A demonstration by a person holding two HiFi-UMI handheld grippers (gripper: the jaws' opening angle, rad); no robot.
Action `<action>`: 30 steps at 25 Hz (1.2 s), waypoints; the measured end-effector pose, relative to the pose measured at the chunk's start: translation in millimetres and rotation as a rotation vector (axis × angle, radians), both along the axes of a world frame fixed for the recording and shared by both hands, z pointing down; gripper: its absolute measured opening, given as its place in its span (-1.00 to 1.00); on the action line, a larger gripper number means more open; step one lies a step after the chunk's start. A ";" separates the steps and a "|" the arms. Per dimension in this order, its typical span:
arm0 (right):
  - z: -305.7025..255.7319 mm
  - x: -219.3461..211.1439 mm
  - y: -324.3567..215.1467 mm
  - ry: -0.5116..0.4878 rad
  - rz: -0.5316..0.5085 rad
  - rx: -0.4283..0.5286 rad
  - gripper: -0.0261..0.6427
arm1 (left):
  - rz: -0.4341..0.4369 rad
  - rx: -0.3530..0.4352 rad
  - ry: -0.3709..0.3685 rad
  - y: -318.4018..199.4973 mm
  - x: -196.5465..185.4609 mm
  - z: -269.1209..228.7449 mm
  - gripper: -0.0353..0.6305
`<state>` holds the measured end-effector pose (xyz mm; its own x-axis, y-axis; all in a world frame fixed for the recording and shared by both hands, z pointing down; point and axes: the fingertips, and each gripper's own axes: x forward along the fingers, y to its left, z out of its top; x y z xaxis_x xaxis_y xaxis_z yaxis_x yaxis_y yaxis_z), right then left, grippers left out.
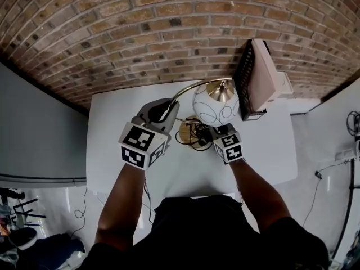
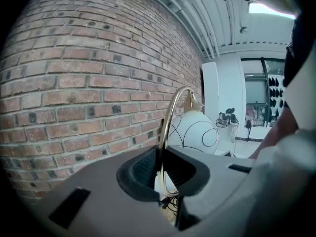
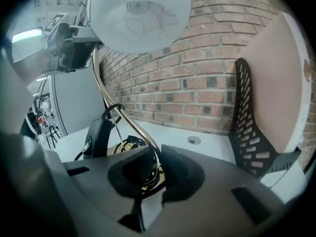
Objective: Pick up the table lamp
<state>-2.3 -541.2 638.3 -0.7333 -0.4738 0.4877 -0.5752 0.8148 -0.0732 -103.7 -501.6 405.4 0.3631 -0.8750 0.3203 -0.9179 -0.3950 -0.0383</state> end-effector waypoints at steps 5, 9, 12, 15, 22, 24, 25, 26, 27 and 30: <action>-24.7 10.9 24.6 -0.017 -0.013 0.014 -0.76 | 0.063 0.001 -0.003 27.2 10.6 -21.5 -0.82; -42.3 17.1 47.0 -0.022 -0.039 0.021 -0.76 | 0.065 -0.001 0.019 47.3 13.6 -36.9 -0.82; -58.8 19.1 62.3 -0.037 -0.053 0.031 -0.76 | 0.065 0.002 0.040 61.4 13.1 -49.4 -0.82; -72.0 21.0 77.9 -0.059 -0.049 0.030 -0.76 | 0.058 0.008 0.061 76.4 11.8 -60.4 -0.82; -90.3 24.7 99.8 -0.087 -0.050 0.021 -0.75 | 0.072 0.048 0.045 92.4 16.1 -81.3 -0.82; -92.8 25.7 102.3 -0.094 -0.044 0.016 -0.75 | 0.078 0.055 0.042 94.5 18.5 -85.1 -0.82; -94.1 26.1 103.2 -0.097 -0.042 0.017 -0.75 | 0.082 0.059 0.040 95.5 19.8 -87.4 -0.82; -95.4 26.5 103.9 -0.099 -0.041 0.018 -0.75 | 0.086 0.064 0.039 96.4 21.0 -89.7 -0.82; -96.5 26.8 104.3 -0.102 -0.040 0.020 -0.75 | 0.090 0.067 0.038 97.0 21.8 -91.6 -0.82; -98.2 27.6 104.9 -0.107 -0.038 0.027 -0.75 | 0.090 0.071 0.038 98.2 21.5 -93.4 -0.82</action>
<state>25.3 -436.3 540.1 -0.7980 -0.4565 0.3935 -0.5339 0.8384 -0.1100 -82.2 -403.5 311.9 0.4516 -0.8583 0.2436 -0.8804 -0.4730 -0.0345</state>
